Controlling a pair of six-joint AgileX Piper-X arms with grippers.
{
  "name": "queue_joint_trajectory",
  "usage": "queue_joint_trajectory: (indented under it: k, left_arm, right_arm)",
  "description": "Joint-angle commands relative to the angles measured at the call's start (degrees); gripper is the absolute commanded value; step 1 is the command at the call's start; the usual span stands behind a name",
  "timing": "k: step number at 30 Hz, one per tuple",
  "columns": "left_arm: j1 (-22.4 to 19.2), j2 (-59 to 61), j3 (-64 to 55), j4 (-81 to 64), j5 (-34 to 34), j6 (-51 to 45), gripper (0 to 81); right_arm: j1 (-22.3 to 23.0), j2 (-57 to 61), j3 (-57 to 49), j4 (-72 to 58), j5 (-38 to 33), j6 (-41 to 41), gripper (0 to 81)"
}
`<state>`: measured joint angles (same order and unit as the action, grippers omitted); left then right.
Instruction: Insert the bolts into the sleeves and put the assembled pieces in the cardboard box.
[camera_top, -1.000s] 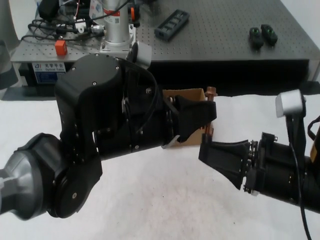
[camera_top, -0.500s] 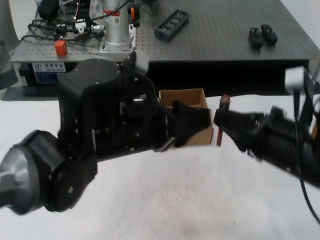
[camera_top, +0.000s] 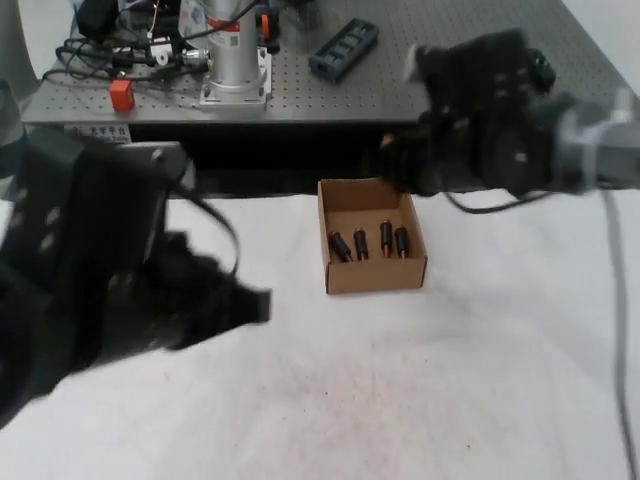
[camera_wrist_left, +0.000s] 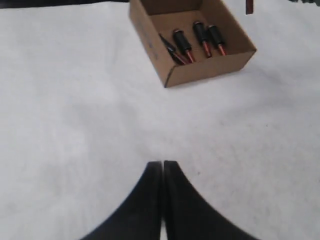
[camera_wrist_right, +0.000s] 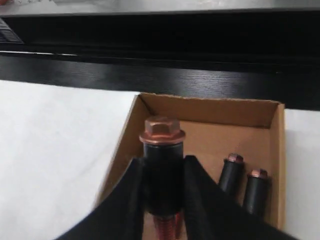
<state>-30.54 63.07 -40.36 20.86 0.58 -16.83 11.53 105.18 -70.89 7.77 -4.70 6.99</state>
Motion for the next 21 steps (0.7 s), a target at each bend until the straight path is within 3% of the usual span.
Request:
queue_joint_trajectory:
  k: [1,8,11,14,16,21]
  left_arm:
    - [0.1,-8.5,6.3,2.7,-3.5,0.5,0.4]
    - [0.1,-25.3,17.6,4.4,-4.3,-1.4,0.6]
    - [0.1,-29.9,19.5,7.5,-4.9,-3.1,0.6]
    - [0.1,-33.2,21.1,12.1,-7.0,-5.8,0.6]
    - [0.1,-34.7,21.9,15.0,-8.2,-7.0,0.6]
    - [0.1,-38.2,21.9,20.7,-9.6,-7.9,0.6]
  right_arm:
    - [0.0,8.3,-10.4,8.5,0.3,-0.7,2.2]
    - [0.0,16.0,-16.8,16.8,3.7,-0.6,0.1]
    - [0.0,16.1,-16.8,18.3,3.7,-0.6,16.2]
    - [-0.1,14.8,-16.8,18.8,3.7,-0.6,37.6]
    - [-0.1,12.8,-16.7,20.4,3.6,-0.6,44.5]
    - [0.0,2.3,-9.0,20.7,2.3,-1.6,31.5]
